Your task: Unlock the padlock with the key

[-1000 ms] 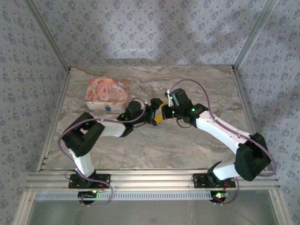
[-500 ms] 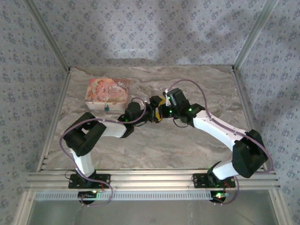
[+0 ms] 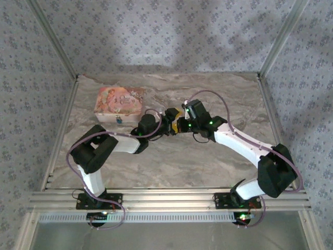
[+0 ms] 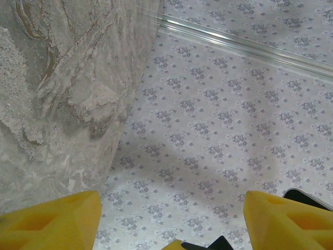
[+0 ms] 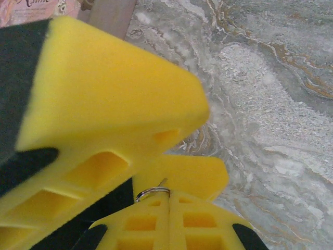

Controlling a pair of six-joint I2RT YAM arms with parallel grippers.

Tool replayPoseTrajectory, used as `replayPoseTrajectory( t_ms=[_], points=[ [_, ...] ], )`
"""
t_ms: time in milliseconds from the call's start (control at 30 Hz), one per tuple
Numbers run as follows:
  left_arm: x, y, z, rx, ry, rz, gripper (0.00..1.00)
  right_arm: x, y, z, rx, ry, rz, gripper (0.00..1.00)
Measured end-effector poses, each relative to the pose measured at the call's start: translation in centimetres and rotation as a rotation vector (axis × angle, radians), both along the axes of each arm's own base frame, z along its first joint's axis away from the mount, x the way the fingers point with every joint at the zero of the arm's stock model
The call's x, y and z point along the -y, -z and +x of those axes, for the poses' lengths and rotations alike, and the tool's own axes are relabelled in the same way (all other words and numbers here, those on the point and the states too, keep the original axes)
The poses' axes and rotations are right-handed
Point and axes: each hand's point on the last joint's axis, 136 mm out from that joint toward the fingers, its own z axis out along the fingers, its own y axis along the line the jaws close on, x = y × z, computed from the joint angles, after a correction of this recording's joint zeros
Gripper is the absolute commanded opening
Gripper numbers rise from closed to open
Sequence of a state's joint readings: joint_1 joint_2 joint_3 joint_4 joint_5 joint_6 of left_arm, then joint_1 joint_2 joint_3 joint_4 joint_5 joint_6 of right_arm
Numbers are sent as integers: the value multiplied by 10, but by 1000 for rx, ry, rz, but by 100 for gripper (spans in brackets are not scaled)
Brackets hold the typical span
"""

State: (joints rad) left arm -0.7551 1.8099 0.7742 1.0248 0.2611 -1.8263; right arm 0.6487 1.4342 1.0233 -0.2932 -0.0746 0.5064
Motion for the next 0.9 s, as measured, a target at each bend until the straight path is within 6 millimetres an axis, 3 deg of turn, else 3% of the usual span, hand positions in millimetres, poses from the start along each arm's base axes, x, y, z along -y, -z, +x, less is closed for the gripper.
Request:
replayPoseTrajectory(
  t_ms=[533, 900],
  points=[
    [-4, 10, -1, -15, -16, 20, 49, 12, 6, -3, -4, 29, -31, 0],
    [-6, 16, -1, -24, -20, 39, 19, 15, 4, -4, -2, 38, -29, 0]
  ],
)
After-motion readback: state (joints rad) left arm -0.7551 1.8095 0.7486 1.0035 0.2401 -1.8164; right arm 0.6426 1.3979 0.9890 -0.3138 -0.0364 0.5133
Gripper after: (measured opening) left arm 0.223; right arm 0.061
